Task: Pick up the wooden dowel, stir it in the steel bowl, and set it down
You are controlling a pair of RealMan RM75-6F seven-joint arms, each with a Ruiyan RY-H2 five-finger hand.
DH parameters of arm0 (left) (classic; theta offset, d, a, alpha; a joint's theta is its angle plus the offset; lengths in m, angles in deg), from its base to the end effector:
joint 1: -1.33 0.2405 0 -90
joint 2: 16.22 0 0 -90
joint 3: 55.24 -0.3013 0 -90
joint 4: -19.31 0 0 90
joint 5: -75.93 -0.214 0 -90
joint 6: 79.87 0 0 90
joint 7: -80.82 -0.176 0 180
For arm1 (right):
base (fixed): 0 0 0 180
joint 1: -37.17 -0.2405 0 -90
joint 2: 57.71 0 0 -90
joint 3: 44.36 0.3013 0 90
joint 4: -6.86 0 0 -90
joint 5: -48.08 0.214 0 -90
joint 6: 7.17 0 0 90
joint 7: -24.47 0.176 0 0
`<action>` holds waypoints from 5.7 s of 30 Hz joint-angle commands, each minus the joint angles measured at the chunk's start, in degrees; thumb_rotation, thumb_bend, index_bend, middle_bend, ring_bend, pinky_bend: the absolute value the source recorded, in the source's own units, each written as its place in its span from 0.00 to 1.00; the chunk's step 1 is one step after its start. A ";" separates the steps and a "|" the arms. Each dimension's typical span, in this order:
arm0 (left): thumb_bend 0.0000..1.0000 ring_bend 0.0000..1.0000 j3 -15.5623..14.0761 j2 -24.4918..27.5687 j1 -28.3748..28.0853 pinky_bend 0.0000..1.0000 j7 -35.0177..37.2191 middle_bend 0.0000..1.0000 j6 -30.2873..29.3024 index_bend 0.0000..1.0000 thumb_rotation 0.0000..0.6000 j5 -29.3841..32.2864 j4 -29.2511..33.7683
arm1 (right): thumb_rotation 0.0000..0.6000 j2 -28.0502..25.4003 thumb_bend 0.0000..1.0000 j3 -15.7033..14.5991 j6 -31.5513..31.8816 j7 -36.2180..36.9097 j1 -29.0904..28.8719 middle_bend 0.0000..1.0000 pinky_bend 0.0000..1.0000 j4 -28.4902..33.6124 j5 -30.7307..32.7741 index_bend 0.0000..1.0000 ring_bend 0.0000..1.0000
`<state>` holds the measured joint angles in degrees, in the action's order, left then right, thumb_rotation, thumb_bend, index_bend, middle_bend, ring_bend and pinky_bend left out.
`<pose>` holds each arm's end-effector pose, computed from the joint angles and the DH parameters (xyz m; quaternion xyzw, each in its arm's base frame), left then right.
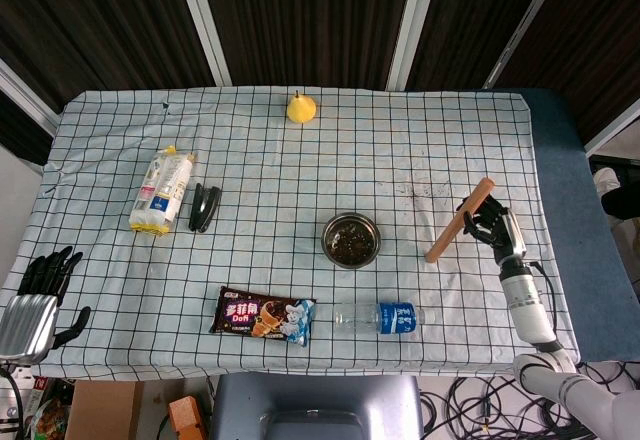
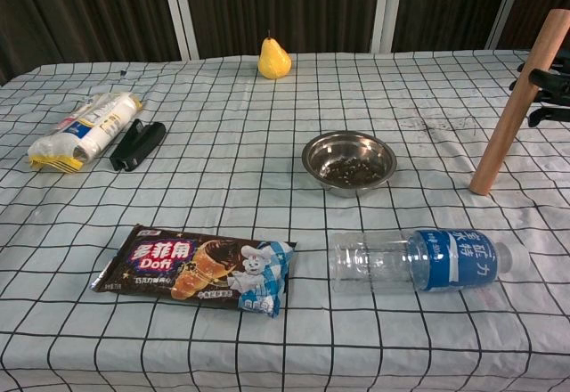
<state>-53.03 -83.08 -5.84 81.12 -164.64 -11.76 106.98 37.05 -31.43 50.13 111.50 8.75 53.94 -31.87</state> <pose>-0.3537 0.2298 0.1606 -0.6175 -0.3654 -0.3927 0.5753 -0.3628 -0.4110 0.0262 0.2415 -0.7159 0.6221 0.2052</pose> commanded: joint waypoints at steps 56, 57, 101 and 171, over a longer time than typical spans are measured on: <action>0.37 0.00 0.05 1.13 0.57 0.04 -0.66 0.00 0.12 0.00 1.00 1.21 1.51 | 0.81 -2.54 0.16 -12.98 13.69 35.14 1.62 0.63 0.61 -6.80 -12.50 0.83 0.62; 0.37 0.00 0.04 1.15 0.57 0.04 -0.61 0.00 0.11 0.00 1.00 1.18 1.50 | 0.82 -2.49 0.16 -12.86 13.74 35.47 1.61 0.64 0.63 -6.81 -12.30 0.85 0.64; 0.38 0.00 0.06 1.65 0.31 0.04 1.92 0.00 0.62 0.00 1.00 1.20 0.56 | 1.00 9.25 1.00 1.74 4.21 -12.86 -20.02 0.97 0.93 12.61 -4.19 1.00 0.95; 0.38 0.00 0.25 2.52 0.99 0.06 4.36 0.00 -1.12 0.00 1.00 0.46 0.49 | 1.00 -0.46 1.00 0.37 13.57 -36.37 -13.54 0.98 0.96 12.21 -4.99 1.00 0.98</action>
<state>-52.78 -80.56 -4.86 85.48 -165.75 -11.31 107.48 39.75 -30.23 63.05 87.28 -7.04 66.31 -38.01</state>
